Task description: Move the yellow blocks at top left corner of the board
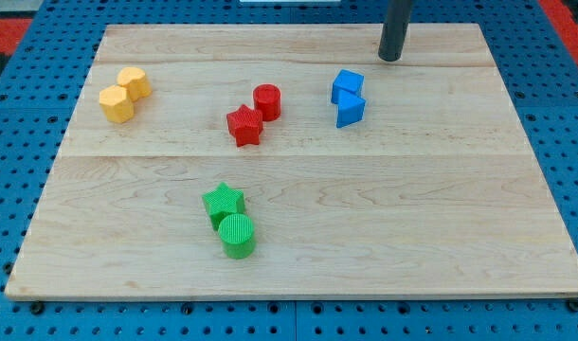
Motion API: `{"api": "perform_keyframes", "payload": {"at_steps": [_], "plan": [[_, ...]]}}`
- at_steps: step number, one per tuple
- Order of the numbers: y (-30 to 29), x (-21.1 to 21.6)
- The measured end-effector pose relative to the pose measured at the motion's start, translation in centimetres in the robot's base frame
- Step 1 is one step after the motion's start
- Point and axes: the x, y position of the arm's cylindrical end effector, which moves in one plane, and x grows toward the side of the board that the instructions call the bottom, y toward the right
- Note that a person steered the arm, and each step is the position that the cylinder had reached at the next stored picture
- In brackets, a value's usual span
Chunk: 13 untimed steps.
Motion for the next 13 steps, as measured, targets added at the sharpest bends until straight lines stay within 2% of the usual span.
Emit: {"api": "perform_keyframes", "payload": {"at_steps": [1, 2, 3, 4, 6, 7, 8, 9, 11, 13], "plan": [[0.1, -0.1], [-0.1, -2.5], [-5.6, -4.9], [-14.6, -3.1], [-29.9, 12.1], [-32.1, 17.8], [-37.8, 20.7], [-44.4, 18.9], [-36.3, 10.4], [-34.7, 5.2]]}}
